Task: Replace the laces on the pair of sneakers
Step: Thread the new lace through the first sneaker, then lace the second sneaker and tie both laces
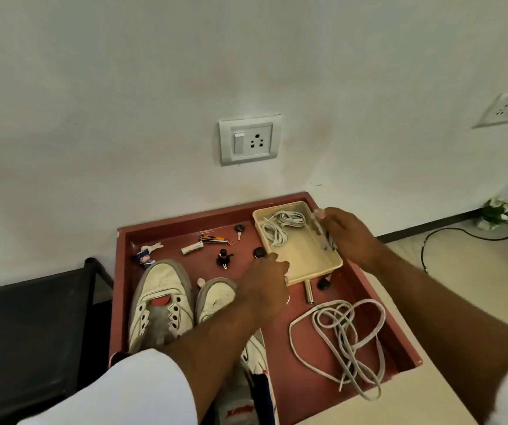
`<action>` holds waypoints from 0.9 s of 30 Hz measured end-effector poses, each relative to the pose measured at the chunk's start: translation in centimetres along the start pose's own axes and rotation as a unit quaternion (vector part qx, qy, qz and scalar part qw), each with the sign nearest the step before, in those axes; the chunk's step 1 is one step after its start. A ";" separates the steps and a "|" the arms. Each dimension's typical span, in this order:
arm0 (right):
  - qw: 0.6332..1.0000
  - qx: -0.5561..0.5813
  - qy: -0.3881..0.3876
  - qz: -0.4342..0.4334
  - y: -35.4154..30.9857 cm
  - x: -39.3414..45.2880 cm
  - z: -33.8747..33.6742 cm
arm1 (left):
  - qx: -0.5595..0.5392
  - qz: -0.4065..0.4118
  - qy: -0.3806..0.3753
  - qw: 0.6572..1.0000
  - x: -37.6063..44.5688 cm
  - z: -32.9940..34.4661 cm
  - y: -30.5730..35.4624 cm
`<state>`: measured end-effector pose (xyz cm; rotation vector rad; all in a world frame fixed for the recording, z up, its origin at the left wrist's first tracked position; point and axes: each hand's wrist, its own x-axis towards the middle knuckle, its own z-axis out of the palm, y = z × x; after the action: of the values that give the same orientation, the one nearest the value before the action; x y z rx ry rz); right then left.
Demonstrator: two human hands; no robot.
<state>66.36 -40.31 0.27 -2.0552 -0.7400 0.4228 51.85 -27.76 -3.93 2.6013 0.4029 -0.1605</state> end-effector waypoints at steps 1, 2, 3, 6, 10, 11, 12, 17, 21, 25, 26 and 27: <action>0.993 -0.103 -0.033 -0.037 0.7 0.7 0.1 | 0.073 0.017 -0.020 0.997 0.1 0.2 0.0; 0.979 -0.180 -0.069 -0.074 1.5 1.3 0.4 | 0.134 0.031 -0.037 0.990 0.3 0.4 0.0; 0.959 -0.239 -0.104 -0.106 2.3 1.9 0.8 | 0.185 0.041 -0.048 0.981 0.6 0.5 0.0; 0.896 -0.372 -0.204 -0.135 3.9 2.5 1.8 | 0.294 0.063 -0.047 0.953 1.6 0.8 -0.3; 0.845 -0.434 -0.293 -0.104 4.7 2.7 1.2 | 0.328 0.079 -0.040 0.940 2.5 0.9 -0.3; 0.836 -0.442 -0.305 -0.112 4.7 2.9 1.0 | 0.322 0.077 -0.040 0.943 2.6 0.9 -0.2; 0.827 -0.452 -0.313 -0.116 4.6 3.1 0.9 | 0.311 0.074 -0.039 0.947 2.7 0.9 -0.2; 0.872 -0.393 -0.282 -0.070 5.9 3.0 1.2 | 0.259 0.056 -0.036 0.963 3.3 0.7 -0.2; 0.916 -0.321 -0.234 -0.063 6.7 2.9 1.6 | 0.241 0.051 -0.024 0.969 3.4 0.6 -0.3; 0.958 -0.205 -0.198 -0.021 6.7 2.9 1.7 | 0.216 0.039 -0.020 0.975 3.3 0.5 -0.1; 0.956 -0.198 -0.215 -0.010 6.5 2.9 1.7 | 0.217 0.036 -0.021 0.975 3.3 0.5 0.0; 0.954 -0.193 -0.230 -0.008 6.4 2.9 1.7 | 0.222 0.035 -0.023 0.974 3.2 0.6 0.1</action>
<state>69.84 -40.18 -6.05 -2.3387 -1.1931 0.8190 54.86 -27.33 -4.94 3.0394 0.2817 -0.3177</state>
